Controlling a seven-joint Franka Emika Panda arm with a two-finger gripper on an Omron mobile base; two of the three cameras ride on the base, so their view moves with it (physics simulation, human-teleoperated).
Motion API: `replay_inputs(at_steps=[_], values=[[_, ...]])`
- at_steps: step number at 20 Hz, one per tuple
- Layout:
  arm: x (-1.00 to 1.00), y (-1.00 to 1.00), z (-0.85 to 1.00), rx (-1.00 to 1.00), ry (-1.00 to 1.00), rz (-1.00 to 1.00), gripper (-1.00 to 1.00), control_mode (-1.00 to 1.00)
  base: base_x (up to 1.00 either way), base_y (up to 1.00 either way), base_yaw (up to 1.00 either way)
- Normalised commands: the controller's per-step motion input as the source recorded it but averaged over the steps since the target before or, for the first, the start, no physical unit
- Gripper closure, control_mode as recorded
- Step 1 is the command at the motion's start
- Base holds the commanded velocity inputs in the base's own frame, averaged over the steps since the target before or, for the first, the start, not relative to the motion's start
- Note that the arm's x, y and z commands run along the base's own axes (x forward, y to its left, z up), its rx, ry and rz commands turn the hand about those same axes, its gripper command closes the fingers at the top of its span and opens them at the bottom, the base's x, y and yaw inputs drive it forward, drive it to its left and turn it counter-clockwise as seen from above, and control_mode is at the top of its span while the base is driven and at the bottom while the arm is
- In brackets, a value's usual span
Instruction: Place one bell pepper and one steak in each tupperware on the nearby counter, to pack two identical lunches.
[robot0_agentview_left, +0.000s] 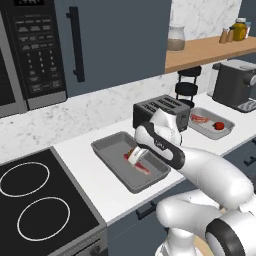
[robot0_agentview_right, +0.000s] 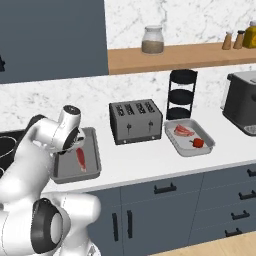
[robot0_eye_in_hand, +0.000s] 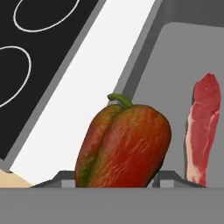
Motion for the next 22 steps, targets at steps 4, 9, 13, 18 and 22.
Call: replay_inputs(at_steps=[4,9,13,18,22], values=[[0.29,0.00,-0.22,0.00,0.00,0.00,1.00,-1.00,0.00,0.00,0.00],[0.21,0.00,-0.21,0.00,0.00,0.00,1.00,-1.00,0.00,0.00,0.00],[0.19,0.00,-0.26,0.00,0.00,0.00,1.00,-1.00,0.00,0.00,0.00],[0.16,0.00,-0.27,0.00,0.00,0.00,1.00,-1.00,0.00,0.00,0.00],[0.14,0.00,-0.28,0.00,0.00,0.00,1.00,-1.00,0.00,0.00,0.00]])
